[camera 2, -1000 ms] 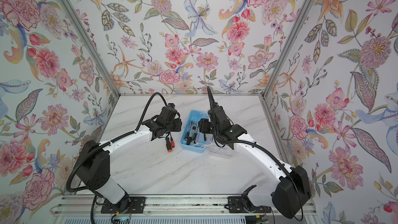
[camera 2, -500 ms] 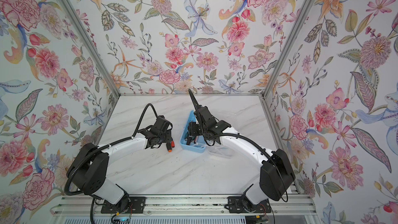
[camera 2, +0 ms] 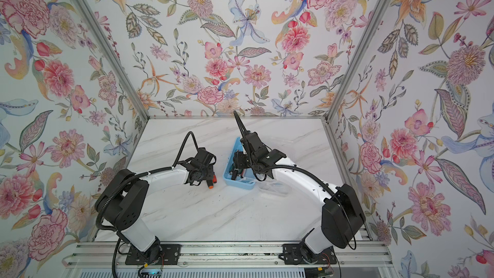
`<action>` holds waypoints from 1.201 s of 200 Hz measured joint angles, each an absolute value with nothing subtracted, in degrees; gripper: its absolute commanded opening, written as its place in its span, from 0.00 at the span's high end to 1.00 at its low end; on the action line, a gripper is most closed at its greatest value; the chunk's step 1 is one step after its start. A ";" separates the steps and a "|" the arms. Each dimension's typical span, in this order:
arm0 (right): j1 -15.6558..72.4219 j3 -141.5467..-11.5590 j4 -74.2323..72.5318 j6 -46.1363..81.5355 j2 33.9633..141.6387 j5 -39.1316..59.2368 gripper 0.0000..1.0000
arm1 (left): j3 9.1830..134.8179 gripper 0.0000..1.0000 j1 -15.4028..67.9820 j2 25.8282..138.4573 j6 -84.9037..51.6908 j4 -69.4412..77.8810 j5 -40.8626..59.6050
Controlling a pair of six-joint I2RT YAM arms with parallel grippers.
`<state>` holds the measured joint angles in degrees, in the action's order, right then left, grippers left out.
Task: Pack the tool kit
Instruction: 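Open the left gripper and move it back over the screwdrivers, then grasp the orange-black Phillips screwdriver and lift it with the left gripper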
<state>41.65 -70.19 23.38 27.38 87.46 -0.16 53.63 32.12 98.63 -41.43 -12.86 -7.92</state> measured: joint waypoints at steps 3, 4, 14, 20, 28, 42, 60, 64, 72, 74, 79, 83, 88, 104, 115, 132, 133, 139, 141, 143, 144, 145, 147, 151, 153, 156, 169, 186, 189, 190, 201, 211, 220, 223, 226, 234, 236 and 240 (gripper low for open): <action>41.58 -70.19 23.38 27.38 87.46 -0.16 0.39 | 53.58 0.64 32.08 98.83 -41.41 -12.64 -7.94; 41.60 -70.19 23.38 27.38 87.46 -0.16 0.39 | 53.58 0.65 32.08 98.87 -41.39 -12.53 -7.94; 41.47 -70.17 23.38 27.40 87.46 -0.19 0.39 | 53.49 0.69 32.01 99.68 -41.36 -11.57 -7.92; 41.47 -70.11 23.35 27.40 87.46 -0.19 0.39 | 53.45 0.70 31.97 100.09 -41.45 -11.22 -7.94; 41.47 -70.00 23.35 27.42 87.44 -0.19 0.39 | 53.34 0.72 31.86 100.42 -41.39 -10.74 -8.03; 41.36 -69.47 23.18 27.42 87.35 -0.19 0.40 | 53.15 0.78 31.70 100.57 -41.30 -10.20 -8.01; 41.19 -68.38 23.16 27.51 86.98 -0.16 0.40 | 53.15 0.90 31.70 100.64 -41.39 -10.13 -8.01; 41.17 -68.14 23.16 27.68 86.87 -0.19 0.40 | 53.15 0.98 31.70 100.64 -41.41 -10.13 -7.99; 41.17 -67.66 23.07 27.86 86.50 -0.16 0.40 | 53.15 1.00 31.66 100.64 -41.41 -10.11 -7.97; 41.17 -67.48 23.07 27.86 86.35 -0.16 0.40 | 53.15 1.00 31.64 100.64 -41.41 -10.11 -7.97; 41.17 -67.16 23.00 27.99 86.00 -0.16 0.40 | 53.15 1.00 31.59 100.64 -41.41 -10.11 -7.94; 41.17 -66.89 22.94 28.16 85.65 -0.14 0.41 | 53.15 1.00 31.57 100.64 -41.41 -10.11 -7.94; 41.17 -66.65 22.96 28.34 85.30 -0.14 0.41 | 53.19 1.00 31.53 100.64 -41.41 -10.15 -7.90; 41.17 -66.59 22.85 28.58 84.33 0.05 0.41 | 53.56 1.00 31.35 100.64 -41.41 -10.59 -7.75; 41.19 -66.59 22.79 28.77 83.74 0.08 0.41 | 54.22 1.00 31.09 100.88 -41.41 -11.33 -7.77; 41.28 -66.61 22.65 28.93 83.22 0.05 0.41 | 55.57 1.00 30.50 101.34 -41.39 -12.69 -7.94; 41.28 -66.61 22.63 28.95 83.22 0.05 0.41 | 55.64 1.00 30.48 101.36 -41.39 -12.75 -7.94; 41.28 -66.61 22.55 28.95 83.15 0.05 0.41 | 56.23 1.00 30.30 101.51 -41.39 -13.28 -7.94; 41.28 -66.61 22.50 28.95 83.15 0.05 0.41 | 56.45 1.00 30.26 101.56 -41.39 -13.45 -7.94; 41.28 -66.61 22.46 28.95 83.15 0.05 0.41 | 56.60 1.00 30.24 101.60 -41.39 -13.50 -7.94; 41.28 -66.61 22.46 28.95 83.15 0.05 0.41 | 56.71 1.00 30.24 101.60 -41.39 -13.58 -7.94; 41.28 -66.61 22.44 28.95 83.13 0.05 0.41 | 56.75 1.00 30.24 101.60 -41.39 -13.63 -7.94; 41.28 -66.61 22.41 28.95 83.13 0.08 0.41 | 56.93 1.00 30.24 101.60 -41.39 -13.72 -7.94; 41.28 -66.61 22.35 28.95 83.13 0.08 0.41 | 57.17 1.00 30.17 101.62 -41.39 -13.89 -7.94; 41.28 -66.61 22.31 28.95 83.13 0.10 0.41 | 57.25 1.00 30.15 101.62 -41.41 -13.91 -7.92; 41.28 -66.61 22.24 28.95 83.13 0.16 0.41 | 57.34 1.00 30.13 101.60 -41.39 -13.91 -7.94; 41.28 -66.63 21.89 28.95 83.13 0.27 0.41 | 57.76 1.00 30.13 101.60 -41.41 -14.31 -7.81; 41.28 -66.72 21.61 28.93 83.11 0.27 0.41 | 58.63 1.00 30.11 101.51 -41.41 -15.97 -7.84; 41.28 -66.74 21.61 28.93 83.11 0.25 0.41 | 58.96 1.00 30.11 101.43 -41.41 -16.47 -7.88; 41.28 -66.74 21.56 28.93 83.09 0.25 0.41 | 59.00 1.00 30.11 101.43 -41.41 -16.60 -7.90; 41.28 -66.74 21.37 28.93 82.89 0.25 0.41 | 60.20 1.00 30.11 100.97 -41.39 -18.00 -8.01; 41.23 -66.74 20.97 28.93 82.63 0.25 0.41 | 61.56 1.00 30.11 100.25 -41.39 -19.11 -8.21; 41.10 -66.74 20.58 28.93 82.37 0.25 0.41 | 63.24 1.00 30.11 99.48 -41.36 -20.29 -8.43; 41.04 -66.74 20.43 28.93 82.28 0.27 0.41 | 63.88 1.00 30.11 99.26 -41.34 -20.64 -8.47; 41.01 -66.74 20.32 28.93 82.21 0.27 0.41 | 64.53 1.00 30.11 99.09 -41.34 -20.99 -8.56; 40.77 -66.74 20.03 28.93 82.02 0.30 0.41 | 66.50 1.00 30.11 98.59 -41.19 -21.58 -8.84; 40.71 -66.74 19.97 28.93 81.93 0.27 0.41 | 66.96 1.00 30.11 98.48 -41.17 -21.67 -8.88; 40.56 -66.74 19.88 28.93 81.82 0.27 0.41 | 67.77 1.00 30.11 98.30 -41.12 -21.87 -9.04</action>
